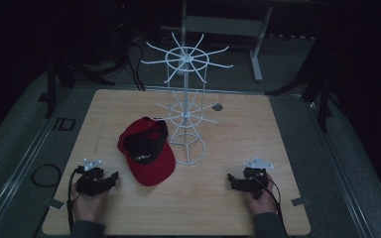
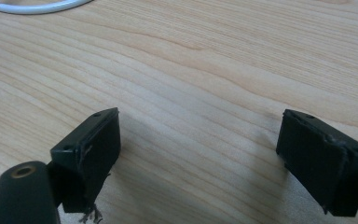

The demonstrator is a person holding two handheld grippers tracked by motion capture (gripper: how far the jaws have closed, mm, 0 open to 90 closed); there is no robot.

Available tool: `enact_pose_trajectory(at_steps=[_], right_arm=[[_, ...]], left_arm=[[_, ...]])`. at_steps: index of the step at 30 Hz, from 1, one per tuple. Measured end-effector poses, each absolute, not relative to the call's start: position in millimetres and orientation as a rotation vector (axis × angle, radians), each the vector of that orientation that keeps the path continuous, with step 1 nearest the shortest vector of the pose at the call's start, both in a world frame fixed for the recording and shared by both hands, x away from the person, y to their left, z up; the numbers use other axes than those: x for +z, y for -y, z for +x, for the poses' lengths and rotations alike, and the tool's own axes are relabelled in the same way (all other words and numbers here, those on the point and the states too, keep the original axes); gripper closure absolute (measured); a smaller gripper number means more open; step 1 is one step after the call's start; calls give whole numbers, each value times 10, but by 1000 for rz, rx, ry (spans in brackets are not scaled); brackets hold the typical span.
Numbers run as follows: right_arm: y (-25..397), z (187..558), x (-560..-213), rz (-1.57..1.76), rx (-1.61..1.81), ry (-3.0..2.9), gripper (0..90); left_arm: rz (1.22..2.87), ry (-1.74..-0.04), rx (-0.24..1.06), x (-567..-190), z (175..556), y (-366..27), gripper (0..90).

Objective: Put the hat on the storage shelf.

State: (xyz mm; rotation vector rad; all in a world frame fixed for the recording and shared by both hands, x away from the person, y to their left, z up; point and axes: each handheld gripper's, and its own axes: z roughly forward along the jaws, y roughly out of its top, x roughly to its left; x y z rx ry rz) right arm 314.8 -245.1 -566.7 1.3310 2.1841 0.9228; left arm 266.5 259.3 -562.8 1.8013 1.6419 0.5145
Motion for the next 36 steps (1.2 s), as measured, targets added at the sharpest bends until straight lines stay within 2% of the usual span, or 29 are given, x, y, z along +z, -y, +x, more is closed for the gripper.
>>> enact_pose_trajectory(at_steps=[15,36], right_arm=[[2451,3149,-5667,1331,923,-2184,134],[2451,3150,-5667,1330,922,-2184,134]], left_arm=[[1718,-1642,420,-5576,2622,-2697,440],[1708,-1429,372,-5165,2404,-2649,444]])
